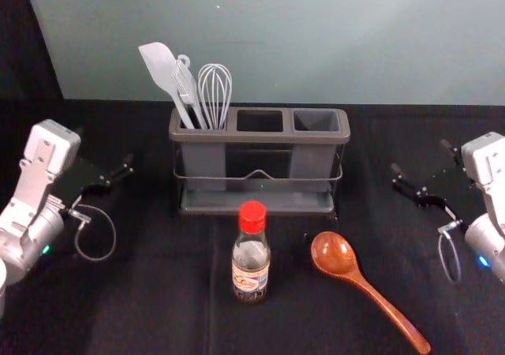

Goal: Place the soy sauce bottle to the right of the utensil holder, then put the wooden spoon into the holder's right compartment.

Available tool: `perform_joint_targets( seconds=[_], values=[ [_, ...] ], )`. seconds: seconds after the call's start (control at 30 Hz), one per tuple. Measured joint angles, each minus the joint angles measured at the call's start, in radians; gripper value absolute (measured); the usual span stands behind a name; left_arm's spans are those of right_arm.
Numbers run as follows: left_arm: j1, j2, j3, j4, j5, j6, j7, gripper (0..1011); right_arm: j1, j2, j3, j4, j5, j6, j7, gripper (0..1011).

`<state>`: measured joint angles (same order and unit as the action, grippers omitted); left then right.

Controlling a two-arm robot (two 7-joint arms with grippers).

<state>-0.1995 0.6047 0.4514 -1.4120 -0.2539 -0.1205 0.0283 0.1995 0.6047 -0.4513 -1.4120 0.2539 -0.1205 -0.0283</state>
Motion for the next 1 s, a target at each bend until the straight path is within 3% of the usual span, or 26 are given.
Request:
perform_joint_targets(
  seconds=[1.0],
  values=[
    [0.0,0.0,0.0,0.0,0.0,0.0,0.0,1005,0.0,0.0,0.0,0.0,0.0,0.0,0.0,1002]
  ],
)
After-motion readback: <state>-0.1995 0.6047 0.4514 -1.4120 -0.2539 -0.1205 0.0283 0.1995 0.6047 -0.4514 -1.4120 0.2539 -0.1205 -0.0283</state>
